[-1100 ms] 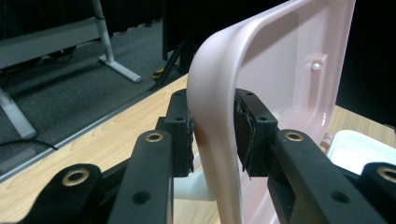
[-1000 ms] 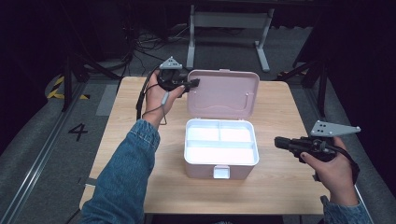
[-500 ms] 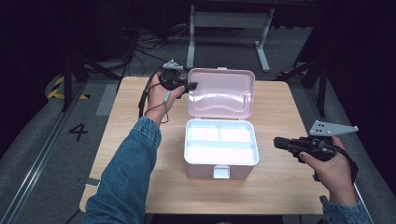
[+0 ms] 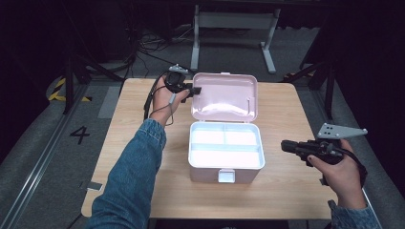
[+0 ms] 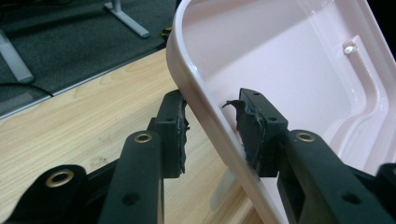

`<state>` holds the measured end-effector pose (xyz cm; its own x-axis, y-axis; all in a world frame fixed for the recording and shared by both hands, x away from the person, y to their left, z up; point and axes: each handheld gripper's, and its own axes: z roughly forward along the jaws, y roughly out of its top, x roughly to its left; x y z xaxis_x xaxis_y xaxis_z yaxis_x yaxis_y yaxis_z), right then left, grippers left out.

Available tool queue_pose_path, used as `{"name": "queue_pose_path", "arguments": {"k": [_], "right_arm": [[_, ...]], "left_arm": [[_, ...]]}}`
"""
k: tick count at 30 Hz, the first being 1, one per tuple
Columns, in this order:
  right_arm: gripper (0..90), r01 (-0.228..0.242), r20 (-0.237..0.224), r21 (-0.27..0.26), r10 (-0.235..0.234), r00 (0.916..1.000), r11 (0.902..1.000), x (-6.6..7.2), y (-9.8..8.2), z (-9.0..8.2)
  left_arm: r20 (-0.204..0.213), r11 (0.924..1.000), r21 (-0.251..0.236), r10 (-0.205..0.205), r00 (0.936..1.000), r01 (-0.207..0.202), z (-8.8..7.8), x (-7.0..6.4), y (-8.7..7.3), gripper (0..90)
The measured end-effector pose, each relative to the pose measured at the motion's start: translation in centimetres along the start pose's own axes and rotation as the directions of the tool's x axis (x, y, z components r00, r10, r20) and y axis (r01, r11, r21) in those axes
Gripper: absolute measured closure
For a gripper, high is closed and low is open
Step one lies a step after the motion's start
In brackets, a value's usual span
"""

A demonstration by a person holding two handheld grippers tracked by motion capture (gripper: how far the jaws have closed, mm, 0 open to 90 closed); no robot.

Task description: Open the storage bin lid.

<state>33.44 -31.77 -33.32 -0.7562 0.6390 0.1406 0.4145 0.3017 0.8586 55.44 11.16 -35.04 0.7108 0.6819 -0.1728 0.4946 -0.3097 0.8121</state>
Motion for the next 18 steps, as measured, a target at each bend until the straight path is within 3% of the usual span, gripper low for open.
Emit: {"name": "queue_pose_path", "arguments": {"k": [9, 18], "right_arm": [[83.3, -0.008, 0.002, 0.004, 0.008, 1.0, 1.0, -0.2, -0.1, 0.1], [83.0, -0.015, 0.006, -0.003, 0.015, 0.9999, 0.9999, -0.3, -0.2, 0.0]], "left_arm": [[-0.005, 0.9998, 0.017, -0.008, 1.0, 0.009, 0.5, 0.4, -0.3, 60.9], [0.002, 0.9982, 0.043, -0.042, 0.9991, 0.042, 1.1, 0.6, -0.7, 59.4]]}}
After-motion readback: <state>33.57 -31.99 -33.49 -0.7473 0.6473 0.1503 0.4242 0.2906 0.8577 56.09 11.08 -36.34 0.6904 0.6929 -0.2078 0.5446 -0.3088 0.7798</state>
